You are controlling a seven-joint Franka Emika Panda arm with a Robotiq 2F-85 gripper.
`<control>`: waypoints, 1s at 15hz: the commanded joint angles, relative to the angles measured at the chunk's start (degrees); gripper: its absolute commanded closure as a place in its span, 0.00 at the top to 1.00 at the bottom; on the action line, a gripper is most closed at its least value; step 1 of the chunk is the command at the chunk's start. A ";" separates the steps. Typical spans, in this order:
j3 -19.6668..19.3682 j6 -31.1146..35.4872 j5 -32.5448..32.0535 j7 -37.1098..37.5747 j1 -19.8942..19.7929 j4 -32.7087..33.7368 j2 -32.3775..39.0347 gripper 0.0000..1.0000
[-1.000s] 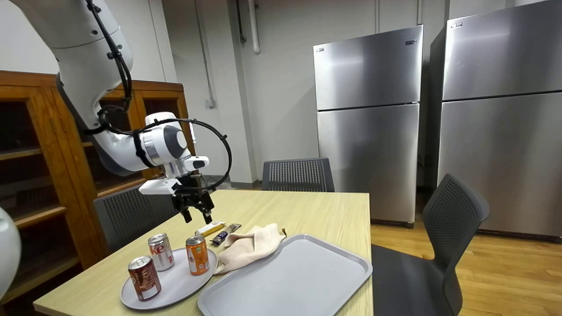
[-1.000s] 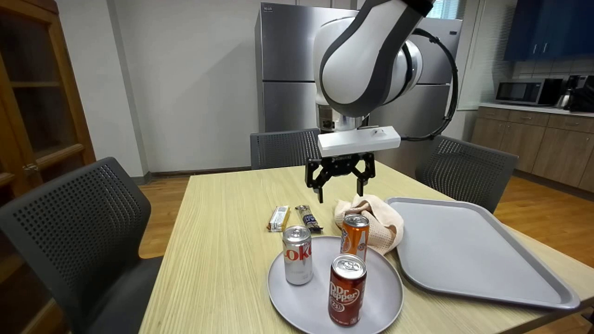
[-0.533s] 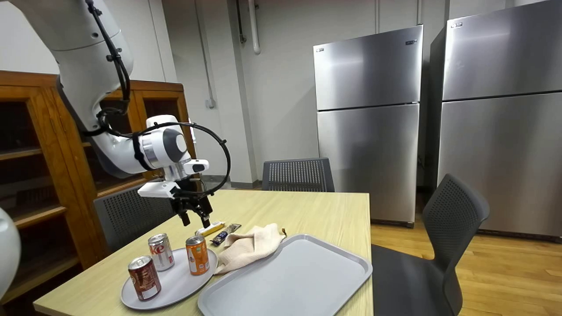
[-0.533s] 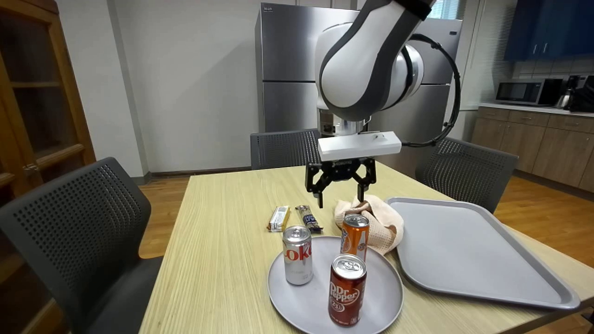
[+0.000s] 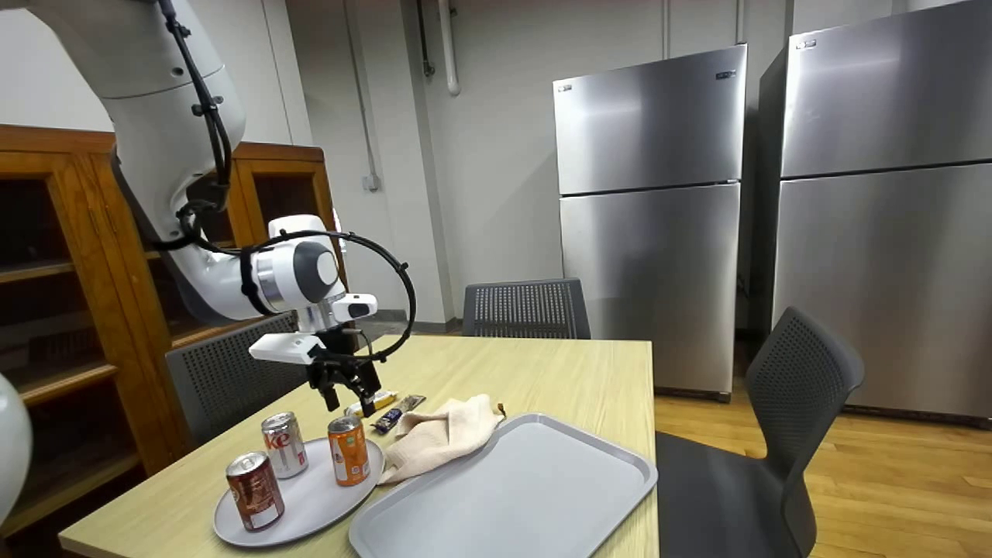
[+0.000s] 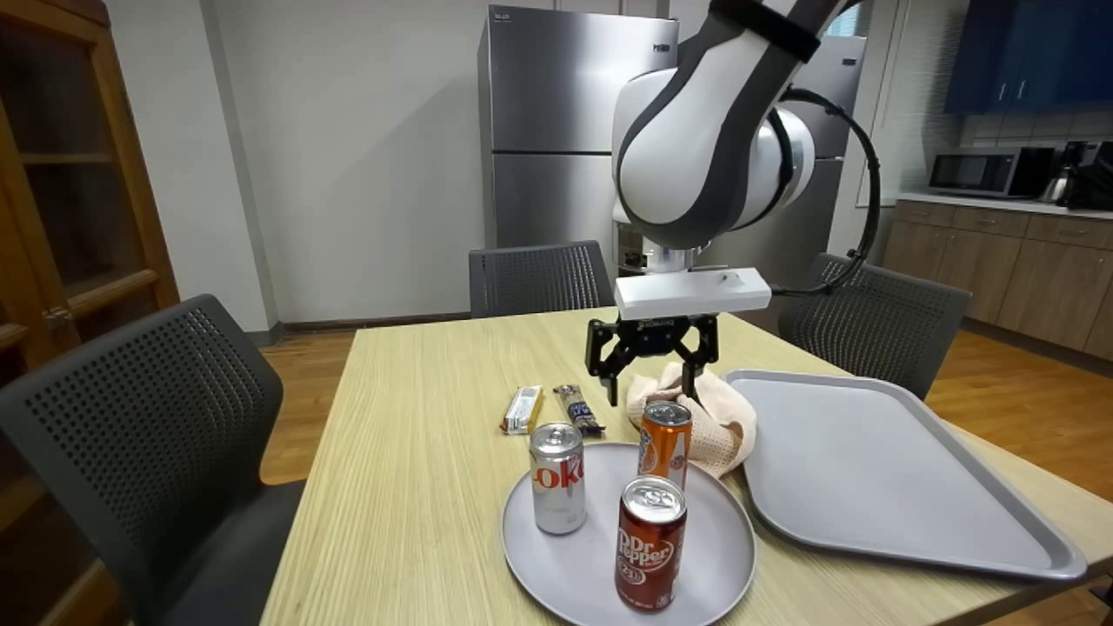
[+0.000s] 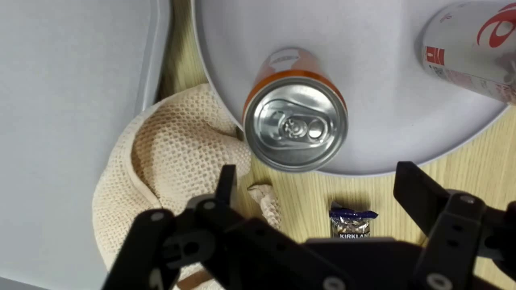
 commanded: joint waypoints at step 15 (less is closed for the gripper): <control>2.85 5.20 8.31 -10.59 -3.43 -6.32 -0.65 1.00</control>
